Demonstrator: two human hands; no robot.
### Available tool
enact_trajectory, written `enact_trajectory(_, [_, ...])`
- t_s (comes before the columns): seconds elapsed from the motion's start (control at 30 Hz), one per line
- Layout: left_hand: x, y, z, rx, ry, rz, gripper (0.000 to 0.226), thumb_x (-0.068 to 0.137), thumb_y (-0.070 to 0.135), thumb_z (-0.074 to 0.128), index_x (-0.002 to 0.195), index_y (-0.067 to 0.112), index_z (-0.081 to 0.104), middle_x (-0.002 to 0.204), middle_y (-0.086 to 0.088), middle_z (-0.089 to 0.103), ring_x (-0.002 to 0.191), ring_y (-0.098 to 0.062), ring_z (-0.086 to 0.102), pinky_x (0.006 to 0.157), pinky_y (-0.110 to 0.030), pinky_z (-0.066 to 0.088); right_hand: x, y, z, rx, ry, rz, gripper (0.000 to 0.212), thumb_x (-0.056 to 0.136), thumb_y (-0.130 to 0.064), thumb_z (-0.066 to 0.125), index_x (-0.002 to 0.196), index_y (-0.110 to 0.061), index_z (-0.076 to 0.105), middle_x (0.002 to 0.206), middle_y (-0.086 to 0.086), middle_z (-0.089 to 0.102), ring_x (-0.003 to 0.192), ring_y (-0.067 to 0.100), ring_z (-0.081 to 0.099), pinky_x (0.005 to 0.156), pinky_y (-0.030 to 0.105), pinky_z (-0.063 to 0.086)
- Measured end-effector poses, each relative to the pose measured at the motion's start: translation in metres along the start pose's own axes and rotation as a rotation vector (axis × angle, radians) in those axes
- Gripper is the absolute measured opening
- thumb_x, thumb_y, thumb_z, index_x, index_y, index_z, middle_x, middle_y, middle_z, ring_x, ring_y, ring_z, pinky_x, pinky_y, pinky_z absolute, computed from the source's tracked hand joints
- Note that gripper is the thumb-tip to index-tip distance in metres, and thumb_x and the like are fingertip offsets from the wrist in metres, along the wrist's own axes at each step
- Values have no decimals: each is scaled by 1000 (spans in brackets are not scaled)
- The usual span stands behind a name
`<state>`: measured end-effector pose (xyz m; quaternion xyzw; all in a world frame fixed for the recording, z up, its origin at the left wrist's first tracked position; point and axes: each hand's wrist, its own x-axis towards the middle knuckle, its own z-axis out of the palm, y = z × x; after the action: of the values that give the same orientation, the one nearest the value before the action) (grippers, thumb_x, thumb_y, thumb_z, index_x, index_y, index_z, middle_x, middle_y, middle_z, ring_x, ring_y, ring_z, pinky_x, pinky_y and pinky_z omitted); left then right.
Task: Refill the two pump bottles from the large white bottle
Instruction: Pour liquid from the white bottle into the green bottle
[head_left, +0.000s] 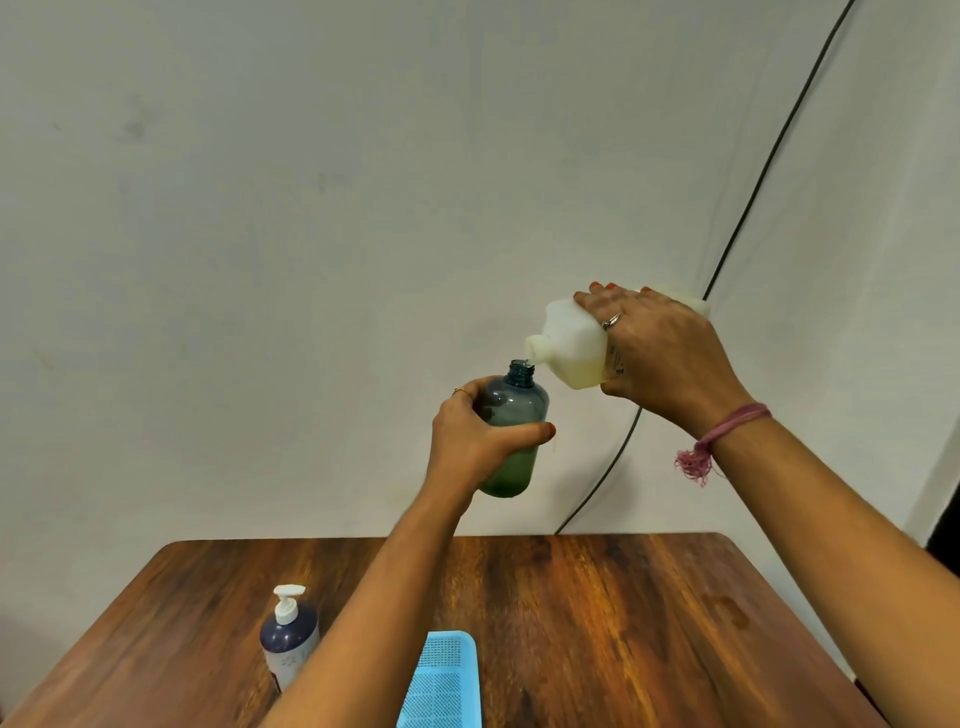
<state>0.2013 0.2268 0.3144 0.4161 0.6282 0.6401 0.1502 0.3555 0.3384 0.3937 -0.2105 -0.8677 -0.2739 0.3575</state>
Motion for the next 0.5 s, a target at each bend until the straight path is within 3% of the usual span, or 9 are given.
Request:
enact_trajectory(0.33, [-3, 3, -1, -22, -11, 0, 70, 56, 24, 90, 116, 27, 54, 112, 4, 61, 100, -15, 60, 83, -31, 55, -1, -2, -1, 2, -16, 15, 87, 48, -14, 91, 127, -3, 57, 124, 18, 63, 109, 34, 63, 93, 48, 48])
enact_trajectory(0.5, [-4, 2, -2, -20, -1, 0, 72, 56, 25, 90, 118, 27, 54, 113, 4, 61, 101, -15, 60, 85, -34, 55, -5, -6, 0, 11, 42, 40, 82, 47, -15, 89, 122, -4, 61, 116, 16, 67, 97, 33, 68, 78, 44, 55])
